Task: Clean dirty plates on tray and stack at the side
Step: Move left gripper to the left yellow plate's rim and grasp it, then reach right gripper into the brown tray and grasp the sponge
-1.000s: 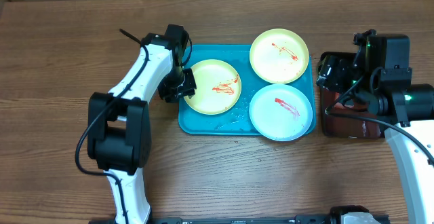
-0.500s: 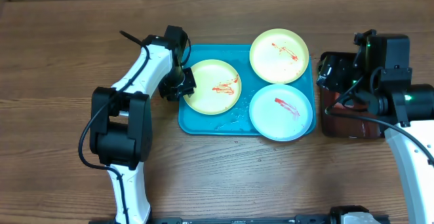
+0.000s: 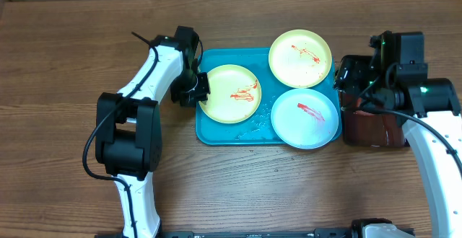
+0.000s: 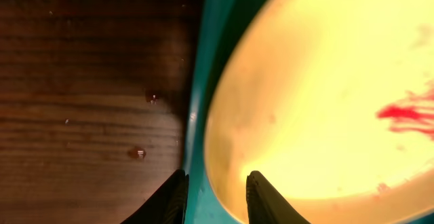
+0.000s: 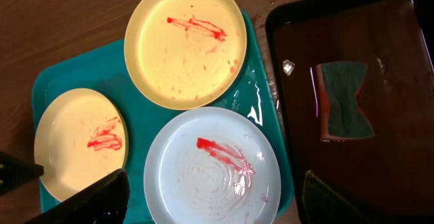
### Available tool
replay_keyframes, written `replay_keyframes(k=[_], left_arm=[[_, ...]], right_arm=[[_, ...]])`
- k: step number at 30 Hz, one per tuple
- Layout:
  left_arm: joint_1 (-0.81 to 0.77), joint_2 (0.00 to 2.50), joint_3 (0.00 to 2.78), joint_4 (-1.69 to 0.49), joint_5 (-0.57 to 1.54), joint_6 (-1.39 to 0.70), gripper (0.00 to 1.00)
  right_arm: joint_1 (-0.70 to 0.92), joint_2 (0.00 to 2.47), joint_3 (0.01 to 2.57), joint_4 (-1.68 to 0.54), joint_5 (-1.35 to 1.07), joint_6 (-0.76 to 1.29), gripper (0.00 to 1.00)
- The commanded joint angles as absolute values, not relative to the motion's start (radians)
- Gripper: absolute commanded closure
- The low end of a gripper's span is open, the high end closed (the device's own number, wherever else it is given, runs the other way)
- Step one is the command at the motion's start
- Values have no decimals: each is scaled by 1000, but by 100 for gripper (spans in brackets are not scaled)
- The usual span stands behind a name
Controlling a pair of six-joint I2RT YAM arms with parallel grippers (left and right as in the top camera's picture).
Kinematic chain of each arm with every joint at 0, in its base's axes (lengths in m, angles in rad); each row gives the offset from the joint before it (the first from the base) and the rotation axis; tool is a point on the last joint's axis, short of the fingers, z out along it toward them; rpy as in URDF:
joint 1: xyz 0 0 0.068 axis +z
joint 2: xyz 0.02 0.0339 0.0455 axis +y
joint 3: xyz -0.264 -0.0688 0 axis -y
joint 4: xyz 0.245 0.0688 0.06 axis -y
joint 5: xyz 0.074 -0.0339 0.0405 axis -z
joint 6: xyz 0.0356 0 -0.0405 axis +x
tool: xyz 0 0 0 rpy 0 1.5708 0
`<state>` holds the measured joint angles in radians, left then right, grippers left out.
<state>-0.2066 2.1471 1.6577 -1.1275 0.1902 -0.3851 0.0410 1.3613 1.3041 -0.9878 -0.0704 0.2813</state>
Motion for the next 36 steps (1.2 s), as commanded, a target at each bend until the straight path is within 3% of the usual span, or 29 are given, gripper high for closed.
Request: replay_keyframes(k=[1,7,11,20,36], left_arm=[[-191,2158,1770,-1159,153,-351,69],[-198,2158,1831,-1222,121,-360,69],[-235,2159,1771,-1267,60,-575,78],[-315,2159,1665,-1192,-7,-717,71],[-308,2159,1645,-1195,-12,-719,70]], right_arm=[[44,1359,1331,-982,-61,286,17],[44,1359,1331,-986,-61,285,17],[44,1359,1331,-987,-61,285,17],[44,1359,1331,-987,-60,285,16],[44,1359,1331,-987,-60,285,16]])
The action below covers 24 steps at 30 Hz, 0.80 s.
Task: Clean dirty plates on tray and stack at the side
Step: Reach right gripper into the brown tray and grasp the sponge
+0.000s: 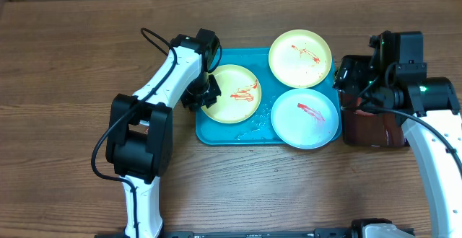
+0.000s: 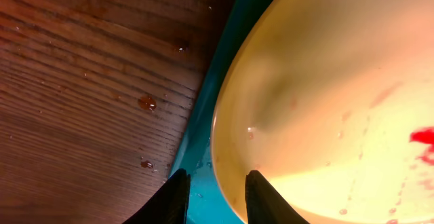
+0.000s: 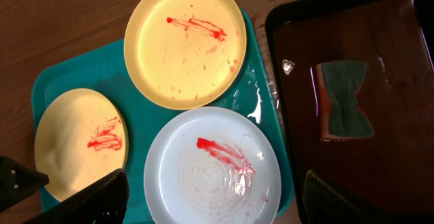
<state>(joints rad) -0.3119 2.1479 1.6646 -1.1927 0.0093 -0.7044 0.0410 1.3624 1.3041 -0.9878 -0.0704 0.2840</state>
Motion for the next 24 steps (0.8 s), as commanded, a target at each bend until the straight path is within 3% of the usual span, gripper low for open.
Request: replay_keyframes(k=[1,13,16,18,24], left_arm=[[-308,2159,1637,-1187,-12,-719,70],[-307,2158,1569,-1061,-7,-670,74],[-307,2158,1568,-1053,-7,-656,84],[-307,2158,1568,-1041,-17,-644,96],[-307,2158,1568,-961,-139,-643,96]], right_arm=[[44,1359,1331,-987,-60,285,16],[44,1359,1331,-987,-60,285,16],[44,1359,1331,-987,-61,285,16],[44,1359,1331,-986,-60,285,16],[44,1360,1331,-987,-43,290,26]])
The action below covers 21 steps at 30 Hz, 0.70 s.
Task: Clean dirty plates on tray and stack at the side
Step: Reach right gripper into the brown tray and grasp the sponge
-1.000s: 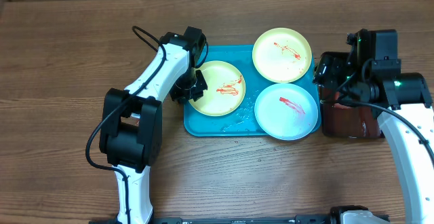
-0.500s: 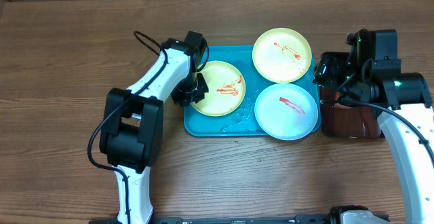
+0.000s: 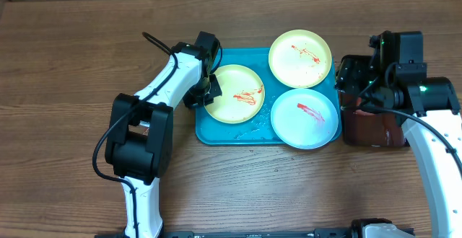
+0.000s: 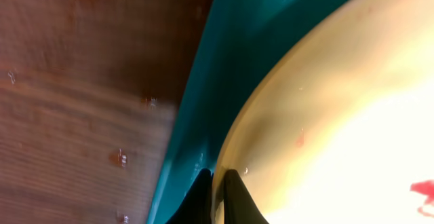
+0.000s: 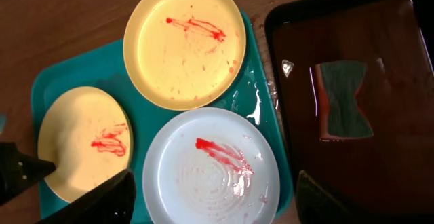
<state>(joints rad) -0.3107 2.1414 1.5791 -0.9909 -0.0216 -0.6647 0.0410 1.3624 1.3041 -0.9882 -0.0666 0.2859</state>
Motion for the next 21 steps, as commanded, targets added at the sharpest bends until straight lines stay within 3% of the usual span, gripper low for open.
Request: replay_keyframes(k=[1,5,11,21], left_arm=[[-307,2158,1568,-949,-138,-643,96],[-307,2158,1568,-939,-139,-642,96],[-307,2158,1568,-939,-144,-625,96],[-309,2158,1568,-938,-149,-624,96]], right_arm=[[44,1360,1331,-987,-33,294,26],[33,1369,1331,-986,35,362,28],[-94,1409,1331,-966,33,395,51],[-211,1629,1331,-894,0,180,41]])
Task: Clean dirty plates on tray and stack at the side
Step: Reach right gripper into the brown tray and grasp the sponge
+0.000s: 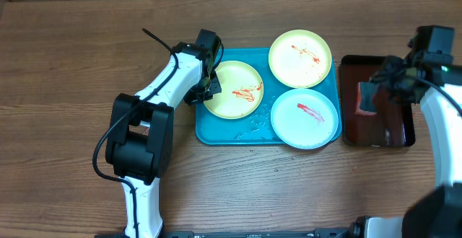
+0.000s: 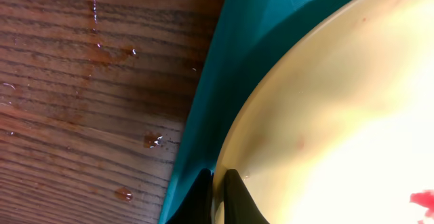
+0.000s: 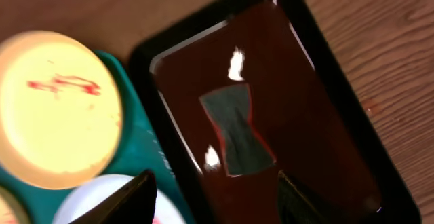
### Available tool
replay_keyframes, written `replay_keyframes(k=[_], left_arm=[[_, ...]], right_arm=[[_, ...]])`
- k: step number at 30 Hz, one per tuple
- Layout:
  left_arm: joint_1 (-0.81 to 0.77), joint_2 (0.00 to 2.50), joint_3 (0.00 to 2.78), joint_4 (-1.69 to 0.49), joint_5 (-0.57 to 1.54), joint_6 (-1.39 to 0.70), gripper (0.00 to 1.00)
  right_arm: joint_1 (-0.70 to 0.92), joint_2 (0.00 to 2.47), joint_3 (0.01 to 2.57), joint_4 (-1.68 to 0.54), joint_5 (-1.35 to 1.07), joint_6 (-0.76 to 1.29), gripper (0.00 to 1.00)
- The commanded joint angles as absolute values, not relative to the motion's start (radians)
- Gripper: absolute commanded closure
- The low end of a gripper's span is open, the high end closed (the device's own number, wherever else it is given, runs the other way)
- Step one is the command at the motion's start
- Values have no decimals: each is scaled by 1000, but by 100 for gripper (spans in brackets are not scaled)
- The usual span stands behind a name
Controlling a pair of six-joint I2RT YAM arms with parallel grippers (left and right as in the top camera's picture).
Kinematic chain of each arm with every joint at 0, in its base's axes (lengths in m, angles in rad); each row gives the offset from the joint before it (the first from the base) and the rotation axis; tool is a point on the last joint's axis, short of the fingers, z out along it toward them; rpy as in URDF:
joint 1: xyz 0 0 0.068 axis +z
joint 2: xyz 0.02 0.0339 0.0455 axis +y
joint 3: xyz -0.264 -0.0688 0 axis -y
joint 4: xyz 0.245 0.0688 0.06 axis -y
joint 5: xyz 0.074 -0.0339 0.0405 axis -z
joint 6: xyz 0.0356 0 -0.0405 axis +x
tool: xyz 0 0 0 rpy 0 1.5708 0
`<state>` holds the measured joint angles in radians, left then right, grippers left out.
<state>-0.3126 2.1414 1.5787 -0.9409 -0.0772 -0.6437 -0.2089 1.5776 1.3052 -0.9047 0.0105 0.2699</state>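
A teal tray (image 1: 224, 133) carries three red-smeared plates. The left yellow plate (image 1: 234, 88) is tipped, its left rim pinched by my left gripper (image 1: 203, 92), whose fingers (image 2: 230, 200) are shut on that rim (image 2: 234, 139). The back yellow plate (image 1: 299, 58) and the white plate (image 1: 304, 117) lie flat. My right gripper (image 3: 215, 200) hangs open above the black basin (image 3: 325, 115), over a grey-green sponge (image 3: 234, 137) lying in the dark water.
The black basin (image 1: 408, 140) stands right of the tray (image 3: 135, 156) on the wooden table (image 1: 72, 65). Water drops (image 2: 152, 140) dot the wood by the tray's left edge (image 2: 203, 122). The white plate's rim reaches the tray's right side.
My right gripper has moved right, from over the tray's right edge to above the basin and sponge. My left gripper stays shut on the yellow plate's rim, which sits slightly higher.
My left gripper stood open astride the left yellow plate's rim at the tray's left edge, still open a moment later. Then it was shut on the rim. The right gripper hung open beside the basin throughout, and now is over the sponge.
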Motion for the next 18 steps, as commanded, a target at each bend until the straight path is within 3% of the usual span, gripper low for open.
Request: replay_keyframes(k=[1,5,8,18], left_arm=[[-309,2158,1568,-938,-149,-625,96],[-309,2158,1568,-939,-149,-624,96],[-309,2158,1568,-941,-150,-624,96],[-309,2158,1568,-942,-153,-624,96]], right_arm=[[-211,1654,1331,-889,-10,148,41],[-213,1753,1331,-876,-6,100,45],[-218,1800,1331,-861,4,100,56],[-219,1864,1327,-817,23,100,56]])
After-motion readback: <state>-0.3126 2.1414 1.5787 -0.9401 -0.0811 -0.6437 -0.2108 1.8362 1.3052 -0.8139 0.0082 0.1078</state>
